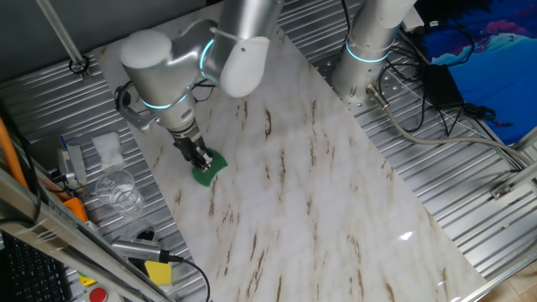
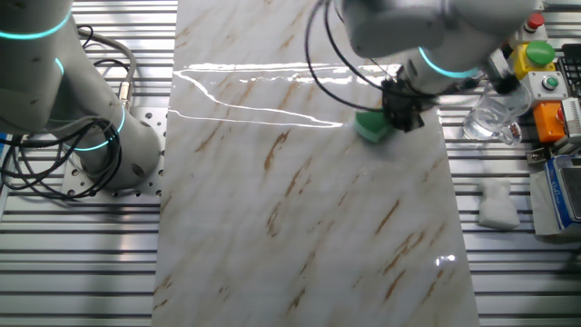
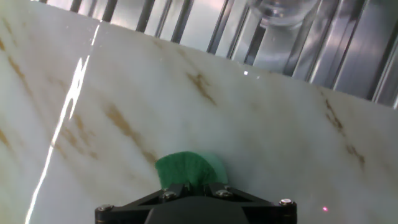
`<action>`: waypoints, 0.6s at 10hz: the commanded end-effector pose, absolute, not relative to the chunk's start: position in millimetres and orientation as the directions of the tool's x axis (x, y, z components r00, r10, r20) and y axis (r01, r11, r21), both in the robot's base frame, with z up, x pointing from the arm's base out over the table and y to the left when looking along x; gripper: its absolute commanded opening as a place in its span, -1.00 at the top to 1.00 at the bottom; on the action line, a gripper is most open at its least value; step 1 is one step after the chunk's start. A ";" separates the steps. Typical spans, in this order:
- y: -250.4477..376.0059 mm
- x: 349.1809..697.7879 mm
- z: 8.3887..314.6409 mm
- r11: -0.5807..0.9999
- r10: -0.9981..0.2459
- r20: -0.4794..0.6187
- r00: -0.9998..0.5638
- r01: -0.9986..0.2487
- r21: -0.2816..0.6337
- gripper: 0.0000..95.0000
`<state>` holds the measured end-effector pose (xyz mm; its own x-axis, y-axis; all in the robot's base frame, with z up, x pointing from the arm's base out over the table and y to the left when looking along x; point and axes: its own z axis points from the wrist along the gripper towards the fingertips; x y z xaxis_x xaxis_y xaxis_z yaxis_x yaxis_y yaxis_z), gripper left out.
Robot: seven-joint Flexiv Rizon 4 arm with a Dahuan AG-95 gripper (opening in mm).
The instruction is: Clean the tabletop with a sponge
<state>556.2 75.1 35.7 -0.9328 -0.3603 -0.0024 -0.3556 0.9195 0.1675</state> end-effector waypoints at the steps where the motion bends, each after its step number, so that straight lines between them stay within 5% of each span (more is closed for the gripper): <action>1: 73.5 550.8 31.4 0.921 -0.358 -0.009 -0.934 -0.355 0.164 1.00; 6: 47.7 540.1 25.5 0.903 -0.398 -0.037 -0.917 -0.398 0.160 1.00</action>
